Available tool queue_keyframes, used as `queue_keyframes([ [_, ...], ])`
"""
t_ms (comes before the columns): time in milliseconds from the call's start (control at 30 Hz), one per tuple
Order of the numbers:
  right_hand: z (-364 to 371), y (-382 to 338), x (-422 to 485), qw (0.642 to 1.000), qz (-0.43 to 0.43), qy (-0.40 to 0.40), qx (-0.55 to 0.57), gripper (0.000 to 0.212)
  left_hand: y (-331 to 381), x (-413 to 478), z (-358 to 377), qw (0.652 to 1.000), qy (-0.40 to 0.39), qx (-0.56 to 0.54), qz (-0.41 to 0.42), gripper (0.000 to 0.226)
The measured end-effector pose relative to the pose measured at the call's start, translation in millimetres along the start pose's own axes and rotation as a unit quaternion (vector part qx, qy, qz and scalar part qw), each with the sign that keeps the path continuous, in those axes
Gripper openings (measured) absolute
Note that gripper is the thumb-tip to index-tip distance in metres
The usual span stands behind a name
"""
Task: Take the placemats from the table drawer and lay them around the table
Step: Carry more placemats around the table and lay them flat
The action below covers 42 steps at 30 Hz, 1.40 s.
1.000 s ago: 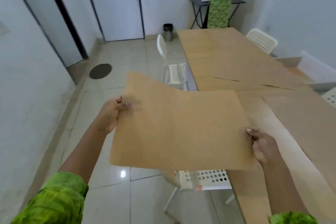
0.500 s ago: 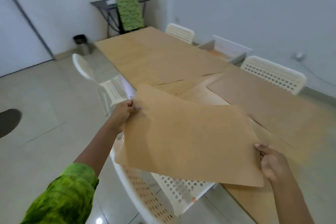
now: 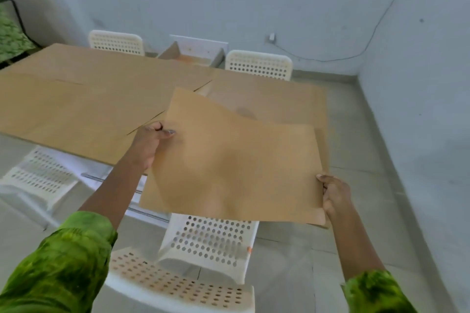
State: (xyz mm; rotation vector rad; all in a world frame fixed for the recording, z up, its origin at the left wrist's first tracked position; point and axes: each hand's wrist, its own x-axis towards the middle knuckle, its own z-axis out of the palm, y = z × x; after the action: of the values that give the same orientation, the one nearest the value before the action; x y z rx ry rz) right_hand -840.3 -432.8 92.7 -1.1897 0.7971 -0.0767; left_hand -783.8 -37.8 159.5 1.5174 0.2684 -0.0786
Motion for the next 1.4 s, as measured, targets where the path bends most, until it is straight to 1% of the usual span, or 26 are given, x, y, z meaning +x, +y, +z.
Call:
queue_keyframes([
  [200, -9, 5, 20, 0.999, 0.020, 0.035, -0.025, 0.020, -8, 25, 15, 0.999, 0.020, 0.043, 0.017, 0.019],
  [367, -5, 14, 34, 0.995, 0.026, 0.076, -0.067, 0.019, -30, 41, 13, 0.998, 0.049, 0.043, -0.016, 0.019],
  [467, 1, 21, 37, 0.989, 0.017, 0.115, -0.089, 0.019, -38, 67, 4, 0.998, 0.035, 0.029, -0.044, 0.016],
  [533, 7, 23, 39, 0.984, 0.001, 0.144, -0.109, 0.016, -43, 85, -6, 0.998, 0.008, 0.030, -0.063, 0.013],
  [567, 8, 21, 39, 0.983, -0.011, 0.144, -0.115, 0.014, -46, 90, -7, 0.997, 0.004, 0.034, -0.071, 0.018],
  [600, 12, 21, 38, 0.982, -0.027, 0.140, -0.127, 0.011, -49, 96, -9, 0.996, 0.005, 0.039, -0.079, 0.031],
  [633, 16, 21, 37, 0.977, -0.048, 0.139, -0.155, 0.013, -52, 99, -9, 0.995, 0.009, 0.057, -0.077, 0.042],
  [667, 20, 23, 36, 0.967, -0.065, 0.140, -0.203, 0.020, -54, 100, -8, 0.992, 0.015, 0.097, -0.074, 0.051],
  [700, 25, 26, 34, 0.952, -0.078, 0.142, -0.261, 0.029, -58, 99, -5, 0.985, 0.019, 0.160, -0.070, 0.058],
  [733, 30, 29, 29, 0.931, -0.091, 0.141, -0.323, 0.037, -64, 97, -1, 0.969, 0.019, 0.238, -0.062, 0.065],
  [767, 34, 34, 25, 0.906, -0.106, 0.136, -0.388, 0.043, -70, 93, 2, 0.943, 0.012, 0.330, -0.051, 0.074],
  [833, 45, 45, 17, 0.853, -0.143, 0.102, -0.491, 0.047, -83, 88, 5, 0.860, -0.028, 0.509, -0.016, 0.087],
  [867, 51, 51, 14, 0.836, -0.148, 0.076, -0.523, 0.048, -89, 87, 4, 0.823, -0.067, 0.564, 0.003, 0.087],
  [900, 56, 59, 12, 0.821, -0.144, 0.055, -0.550, 0.050, -95, 88, 3, 0.793, -0.116, 0.598, 0.014, 0.084],
  [967, 62, 70, 7, 0.792, -0.121, 0.043, -0.597, 0.054, -104, 87, -1, 0.747, -0.192, 0.636, 0.024, 0.076],
  [1000, 64, 74, 6, 0.779, -0.115, 0.045, -0.615, 0.055, -108, 87, -3, 0.730, -0.211, 0.650, 0.029, 0.075],
  [1100, 67, 79, 4, 0.762, -0.108, 0.048, -0.637, 0.057, -116, 91, -11, 0.703, -0.220, 0.674, 0.062, 0.075],
  [1200, 70, 85, 4, 0.755, -0.107, 0.054, -0.644, 0.057, -116, 98, -11, 0.694, -0.218, 0.681, 0.080, 0.074],
  [1400, 81, 94, 5, 0.754, -0.096, 0.073, -0.646, 0.061, -110, 110, -5, 0.681, -0.222, 0.694, 0.081, 0.072],
])
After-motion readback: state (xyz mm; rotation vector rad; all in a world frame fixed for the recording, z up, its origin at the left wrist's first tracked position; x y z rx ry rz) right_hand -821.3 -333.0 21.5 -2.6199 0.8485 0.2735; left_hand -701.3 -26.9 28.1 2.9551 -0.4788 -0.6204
